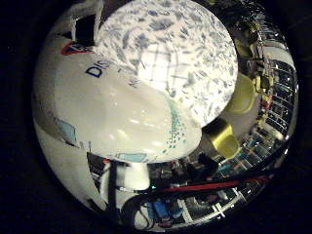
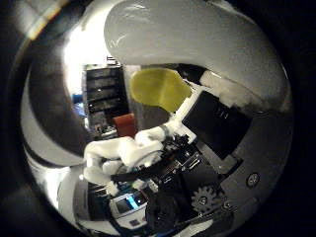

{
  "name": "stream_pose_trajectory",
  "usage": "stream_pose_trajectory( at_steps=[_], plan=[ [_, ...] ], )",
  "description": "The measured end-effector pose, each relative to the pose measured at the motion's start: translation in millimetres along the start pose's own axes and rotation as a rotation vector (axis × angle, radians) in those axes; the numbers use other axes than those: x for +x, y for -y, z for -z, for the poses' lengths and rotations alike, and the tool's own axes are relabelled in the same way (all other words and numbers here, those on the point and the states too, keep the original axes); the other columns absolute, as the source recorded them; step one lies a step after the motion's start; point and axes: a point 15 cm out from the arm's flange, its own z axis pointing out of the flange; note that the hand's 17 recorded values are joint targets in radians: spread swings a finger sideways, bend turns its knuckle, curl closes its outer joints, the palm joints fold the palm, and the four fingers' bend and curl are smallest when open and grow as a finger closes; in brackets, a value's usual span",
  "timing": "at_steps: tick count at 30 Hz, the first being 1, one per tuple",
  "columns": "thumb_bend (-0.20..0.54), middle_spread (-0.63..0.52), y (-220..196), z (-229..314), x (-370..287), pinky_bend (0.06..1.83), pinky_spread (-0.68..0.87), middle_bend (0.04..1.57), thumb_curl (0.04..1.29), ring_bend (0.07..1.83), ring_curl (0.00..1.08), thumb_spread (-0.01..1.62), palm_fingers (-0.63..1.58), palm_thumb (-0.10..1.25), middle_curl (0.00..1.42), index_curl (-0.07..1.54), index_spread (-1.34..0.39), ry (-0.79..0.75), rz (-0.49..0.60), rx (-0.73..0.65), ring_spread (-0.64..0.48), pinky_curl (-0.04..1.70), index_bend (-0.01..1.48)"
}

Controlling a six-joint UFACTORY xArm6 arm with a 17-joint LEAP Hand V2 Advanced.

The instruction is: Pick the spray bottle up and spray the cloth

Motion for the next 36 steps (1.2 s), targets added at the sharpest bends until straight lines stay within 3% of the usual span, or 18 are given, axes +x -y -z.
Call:
stream_pose_trajectory(
  at_steps=[7, 16, 24, 36],
  plan=[
    [-0.014, -0.07, 36.3, -34.7, -20.3, 1.02, -0.22, 1.38, 0.7, 1.47, 0.62, 0.97, 1.19, 1.08, 0.61, 0.74, -0.21, 0.245, 0.116, 0.168, -0.16, 1.29, 1.14],
    [-0.011, -0.07, 41.4, -126.3, 15.9, 1.02, -0.22, 1.38, 0.74, 1.47, 0.62, 0.96, 1.19, 1.07, 0.6, 0.74, -0.2, 0.441, 0.134, 0.302, -0.16, 1.29, 1.16],
    [-0.016, -0.07, 55.8, -169.7, 31.2, 1.02, -0.23, 1.38, 0.77, 1.47, 0.61, 0.92, 1.19, 1.06, 0.6, 0.73, -0.2, 0.534, 0.204, 0.355, -0.16, 1.29, 1.17],
    [-0.017, -0.07, 59.2, -214.2, 48.2, 1.01, -0.23, 1.38, 0.79, 1.48, 0.61, 0.91, 1.19, 1.04, 0.6, 0.73, -0.2, 0.595, 0.144, 0.315, -0.16, 1.29, 1.17]
  ],
)
